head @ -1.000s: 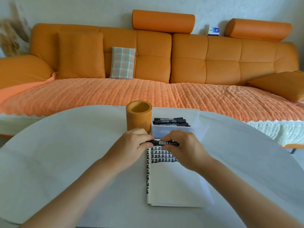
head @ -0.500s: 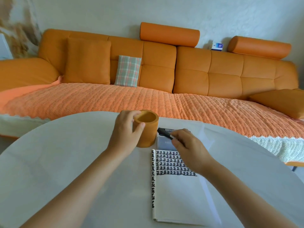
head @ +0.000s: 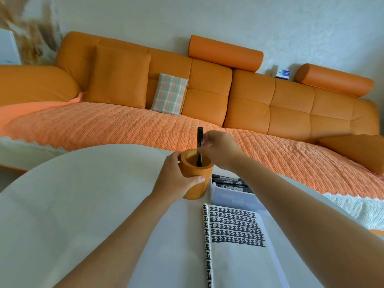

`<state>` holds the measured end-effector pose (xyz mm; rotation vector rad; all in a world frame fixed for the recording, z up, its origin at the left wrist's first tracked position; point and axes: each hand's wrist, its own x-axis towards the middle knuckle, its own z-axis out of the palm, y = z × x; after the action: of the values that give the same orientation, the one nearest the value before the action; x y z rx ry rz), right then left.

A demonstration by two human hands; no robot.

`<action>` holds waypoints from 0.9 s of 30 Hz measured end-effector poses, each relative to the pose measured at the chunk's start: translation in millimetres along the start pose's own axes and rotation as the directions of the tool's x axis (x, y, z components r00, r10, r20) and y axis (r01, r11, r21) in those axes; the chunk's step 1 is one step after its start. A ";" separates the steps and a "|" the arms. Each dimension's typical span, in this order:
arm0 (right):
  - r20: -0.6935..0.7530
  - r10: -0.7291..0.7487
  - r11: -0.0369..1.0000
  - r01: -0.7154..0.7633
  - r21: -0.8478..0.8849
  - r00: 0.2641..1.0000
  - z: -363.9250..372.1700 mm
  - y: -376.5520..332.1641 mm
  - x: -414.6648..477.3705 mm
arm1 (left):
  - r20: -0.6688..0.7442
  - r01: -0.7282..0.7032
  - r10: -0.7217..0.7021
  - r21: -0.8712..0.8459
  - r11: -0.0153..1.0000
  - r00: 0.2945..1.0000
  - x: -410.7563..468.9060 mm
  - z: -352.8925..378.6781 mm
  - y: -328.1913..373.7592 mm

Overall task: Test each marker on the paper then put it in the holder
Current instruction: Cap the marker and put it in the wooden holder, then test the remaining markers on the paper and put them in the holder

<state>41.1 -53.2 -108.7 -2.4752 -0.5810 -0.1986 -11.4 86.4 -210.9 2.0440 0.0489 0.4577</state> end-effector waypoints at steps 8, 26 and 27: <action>0.275 0.055 0.940 0.043 -0.337 0.960 6.9 -1.0 1.1 | 0.171 -0.027 0.047 -0.117 0.993 0.984 0.2 -11.5 2.0; 0.280 0.225 0.876 -0.068 -0.477 0.933 -27.2 90.8 -41.6 | -0.054 -0.120 0.126 0.098 0.988 0.991 -17.2 -1.0 4.4; 0.281 0.224 0.881 -0.071 -0.468 0.933 -26.1 92.7 -41.9 | -0.110 -0.173 0.189 0.142 0.975 0.976 -20.5 -2.1 6.4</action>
<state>44.9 -151.4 -145.6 -3.0272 -0.5157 0.1685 -32.1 80.5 -210.7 2.1574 -0.0353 0.7111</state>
